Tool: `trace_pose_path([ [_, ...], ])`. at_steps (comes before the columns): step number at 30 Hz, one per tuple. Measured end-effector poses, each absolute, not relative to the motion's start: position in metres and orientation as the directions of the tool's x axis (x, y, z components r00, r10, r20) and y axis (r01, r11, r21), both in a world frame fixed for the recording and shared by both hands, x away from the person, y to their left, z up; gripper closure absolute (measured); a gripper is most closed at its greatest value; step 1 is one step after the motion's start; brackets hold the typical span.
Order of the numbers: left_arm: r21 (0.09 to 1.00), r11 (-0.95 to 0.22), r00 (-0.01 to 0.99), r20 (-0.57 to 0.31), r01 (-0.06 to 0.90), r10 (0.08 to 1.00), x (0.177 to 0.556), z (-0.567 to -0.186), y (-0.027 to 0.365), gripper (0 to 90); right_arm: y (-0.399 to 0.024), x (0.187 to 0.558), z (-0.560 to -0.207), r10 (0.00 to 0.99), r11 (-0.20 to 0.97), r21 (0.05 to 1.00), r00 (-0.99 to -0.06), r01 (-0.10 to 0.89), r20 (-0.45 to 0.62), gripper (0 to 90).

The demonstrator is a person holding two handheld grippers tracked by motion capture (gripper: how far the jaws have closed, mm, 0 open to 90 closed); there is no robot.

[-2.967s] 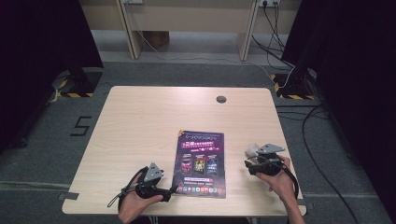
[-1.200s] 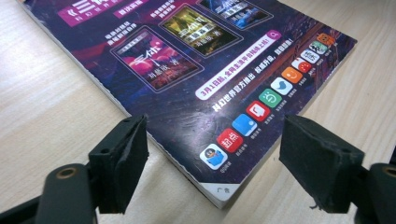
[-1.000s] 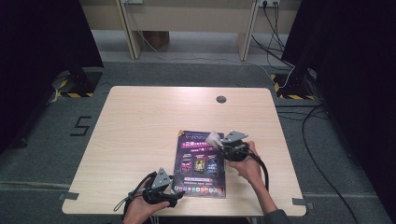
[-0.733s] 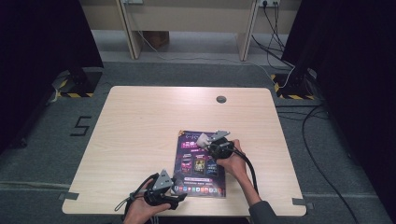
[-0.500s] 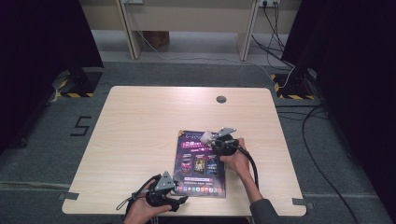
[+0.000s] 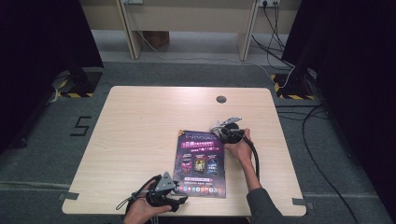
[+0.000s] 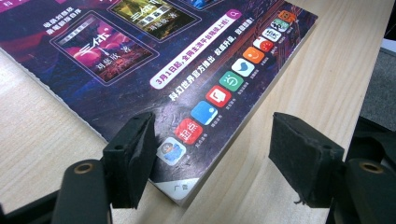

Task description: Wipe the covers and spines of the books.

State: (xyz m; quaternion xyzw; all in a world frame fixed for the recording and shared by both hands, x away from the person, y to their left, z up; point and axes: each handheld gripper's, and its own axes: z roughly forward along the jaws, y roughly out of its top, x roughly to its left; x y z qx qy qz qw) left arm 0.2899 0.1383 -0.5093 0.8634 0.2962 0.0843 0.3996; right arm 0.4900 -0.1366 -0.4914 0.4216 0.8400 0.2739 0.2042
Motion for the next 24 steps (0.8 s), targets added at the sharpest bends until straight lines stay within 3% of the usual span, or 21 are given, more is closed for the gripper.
trace_pose_path([
  [8, 0.739, -0.512, 0.813, -0.083, 0.439, 0.577, 0.29, -0.509, 0.138, 30.8, -0.123, 0.473, -0.493, 0.741, 0.596, 0.624, -0.645, 0.506, -0.184, 76.7],
  [15, 0.739, -0.515, 0.814, -0.079, 0.436, 0.576, 0.289, -0.509, 0.138, 30.9, -0.14, 0.492, -0.492, 0.819, 0.505, 0.635, -0.556, 0.584, -0.141, 76.8],
  [24, 0.738, -0.515, 0.814, -0.079, 0.436, 0.576, 0.289, -0.509, 0.138, 30.8, -0.131, 0.487, -0.492, 0.785, 0.548, 0.623, -0.6, 0.558, -0.154, 77.3],
])
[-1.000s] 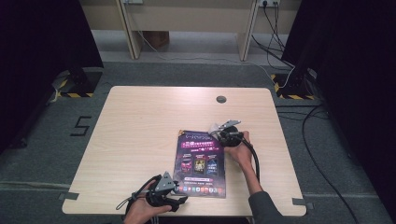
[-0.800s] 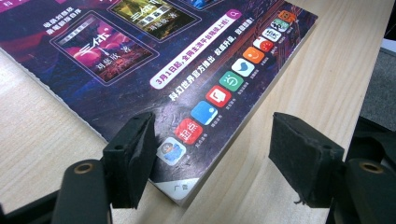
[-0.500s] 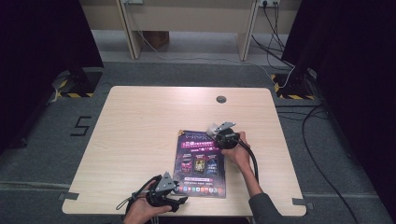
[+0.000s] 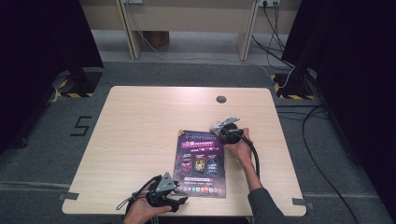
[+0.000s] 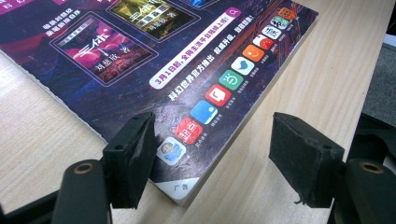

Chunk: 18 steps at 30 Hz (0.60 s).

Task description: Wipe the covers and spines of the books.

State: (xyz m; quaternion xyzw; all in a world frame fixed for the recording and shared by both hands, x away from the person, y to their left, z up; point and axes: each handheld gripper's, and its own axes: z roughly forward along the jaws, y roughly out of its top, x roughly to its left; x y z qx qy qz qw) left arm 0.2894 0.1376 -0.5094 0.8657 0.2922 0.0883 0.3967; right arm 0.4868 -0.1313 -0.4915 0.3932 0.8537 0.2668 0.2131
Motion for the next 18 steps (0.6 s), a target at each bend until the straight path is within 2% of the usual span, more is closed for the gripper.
trace_pose_path([
  [6, 0.739, -0.513, 0.813, -0.079, 0.435, 0.576, 0.289, -0.51, 0.138, 30.8, -0.111, 0.475, -0.493, 0.727, 0.588, 0.631, -0.673, 0.506, -0.137, 77.0],
  [11, 0.741, -0.513, 0.814, -0.078, 0.434, 0.576, 0.289, -0.51, 0.138, 30.9, -0.114, 0.482, -0.493, 0.757, 0.559, 0.636, -0.641, 0.533, -0.128, 76.5],
  [14, 0.74, -0.514, 0.815, -0.077, 0.433, 0.574, 0.289, -0.51, 0.138, 30.9, -0.108, 0.481, -0.492, 0.749, 0.583, 0.619, -0.642, 0.526, -0.16, 76.7],
  [18, 0.741, -0.515, 0.815, -0.076, 0.432, 0.575, 0.289, -0.51, 0.138, 30.9, -0.098, 0.48, -0.493, 0.742, 0.58, 0.631, -0.654, 0.515, -0.148, 76.6],
])
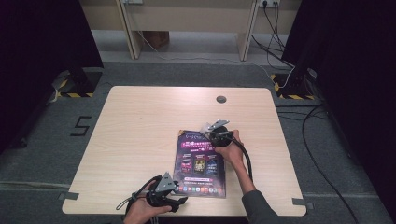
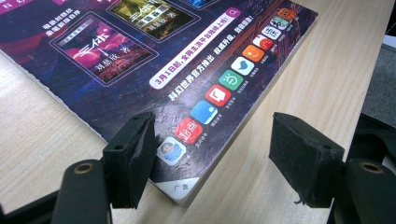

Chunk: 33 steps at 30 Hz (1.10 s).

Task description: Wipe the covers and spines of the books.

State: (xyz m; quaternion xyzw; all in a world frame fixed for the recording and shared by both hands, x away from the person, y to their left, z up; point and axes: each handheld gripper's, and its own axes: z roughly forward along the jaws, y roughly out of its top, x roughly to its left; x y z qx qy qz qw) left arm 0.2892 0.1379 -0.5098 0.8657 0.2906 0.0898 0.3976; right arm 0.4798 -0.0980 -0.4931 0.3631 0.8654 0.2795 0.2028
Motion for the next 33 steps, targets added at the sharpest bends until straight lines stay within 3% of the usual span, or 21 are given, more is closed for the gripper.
trace_pose_path([
  [16, 0.74, -0.518, 0.817, -0.072, 0.428, 0.572, 0.289, -0.51, 0.138, 30.9, -0.03, 0.477, -0.495, 0.679, 0.616, 0.642, -0.721, 0.457, -0.138, 75.8],
  [33, 0.738, -0.522, 0.818, -0.069, 0.427, 0.571, 0.289, -0.51, 0.138, 30.9, -0.007, 0.476, -0.495, 0.631, 0.643, 0.638, -0.765, 0.424, -0.128, 75.8],
])
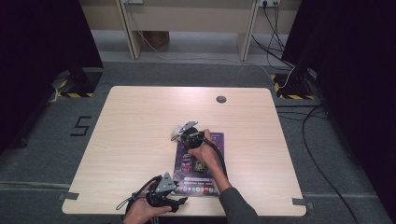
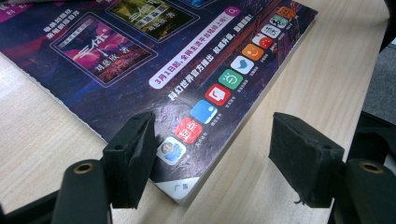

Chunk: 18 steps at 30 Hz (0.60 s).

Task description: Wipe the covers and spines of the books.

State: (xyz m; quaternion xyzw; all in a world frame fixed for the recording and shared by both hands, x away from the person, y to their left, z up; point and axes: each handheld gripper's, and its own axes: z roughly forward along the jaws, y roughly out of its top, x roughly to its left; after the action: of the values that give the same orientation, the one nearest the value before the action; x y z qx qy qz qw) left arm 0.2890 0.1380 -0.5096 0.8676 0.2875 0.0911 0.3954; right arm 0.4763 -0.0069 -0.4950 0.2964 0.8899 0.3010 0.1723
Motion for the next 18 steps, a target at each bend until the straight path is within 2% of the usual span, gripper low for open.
trace_pose_path([
  [9, 0.739, -0.523, 0.819, -0.068, 0.425, 0.569, 0.289, -0.51, 0.138, 30.9, -0.028, 0.489, -0.495, 0.694, 0.598, 0.639, -0.711, 0.484, -0.111, 75.3],
  [13, 0.739, -0.524, 0.82, -0.067, 0.424, 0.569, 0.289, -0.51, 0.138, 30.9, -0.029, 0.488, -0.494, 0.692, 0.596, 0.639, -0.715, 0.486, -0.102, 71.2],
  [18, 0.738, -0.524, 0.82, -0.068, 0.424, 0.568, 0.289, -0.51, 0.138, 30.9, -0.03, 0.491, -0.487, 0.699, 0.569, 0.662, -0.711, 0.489, -0.075, 72.1],
])
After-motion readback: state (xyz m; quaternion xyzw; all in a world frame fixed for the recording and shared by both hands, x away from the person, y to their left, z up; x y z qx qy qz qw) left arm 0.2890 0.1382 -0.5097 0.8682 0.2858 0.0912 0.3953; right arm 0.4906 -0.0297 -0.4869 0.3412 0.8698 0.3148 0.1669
